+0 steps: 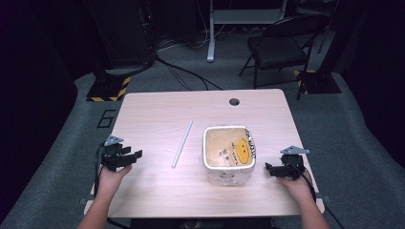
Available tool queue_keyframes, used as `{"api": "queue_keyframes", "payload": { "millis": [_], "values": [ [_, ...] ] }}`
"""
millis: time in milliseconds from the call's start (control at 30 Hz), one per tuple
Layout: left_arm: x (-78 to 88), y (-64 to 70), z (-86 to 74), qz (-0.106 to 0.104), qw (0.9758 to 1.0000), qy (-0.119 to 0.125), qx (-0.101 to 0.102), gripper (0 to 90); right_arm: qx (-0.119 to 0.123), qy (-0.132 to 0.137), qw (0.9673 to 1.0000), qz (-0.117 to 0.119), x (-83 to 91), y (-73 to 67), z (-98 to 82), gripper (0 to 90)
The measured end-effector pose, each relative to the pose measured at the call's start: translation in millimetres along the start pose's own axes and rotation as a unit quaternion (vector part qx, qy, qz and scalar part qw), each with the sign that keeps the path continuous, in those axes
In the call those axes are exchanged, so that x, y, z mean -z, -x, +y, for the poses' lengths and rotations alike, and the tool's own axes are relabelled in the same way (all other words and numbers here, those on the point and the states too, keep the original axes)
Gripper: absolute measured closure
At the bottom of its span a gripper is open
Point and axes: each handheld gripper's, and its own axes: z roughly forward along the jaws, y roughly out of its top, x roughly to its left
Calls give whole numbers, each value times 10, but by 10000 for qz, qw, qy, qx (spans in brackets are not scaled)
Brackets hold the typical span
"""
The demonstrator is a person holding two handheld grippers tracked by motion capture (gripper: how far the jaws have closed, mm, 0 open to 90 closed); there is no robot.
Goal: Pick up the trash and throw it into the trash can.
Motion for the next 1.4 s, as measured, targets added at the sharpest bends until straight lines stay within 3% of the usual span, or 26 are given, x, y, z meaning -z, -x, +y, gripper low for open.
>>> {"api": "queue_keyframes", "payload": {
  "millis": [600, 900, 1400],
  "values": [
    [-41, 232, 258, -188, 9996, -59, -197, 466, 2, -3, 10000, 6, 1, -2, 0, 80],
    [-2, 384, 415, -264, 9988, 7, -423, 509, 5, -2, 10000, 7, 0, -2, 0, 80],
    [-206, 575, 488, -474, 9980, -62, -421, 562, 5, -3, 10000, 6, 1, -2, 0, 80]
  ]
}}
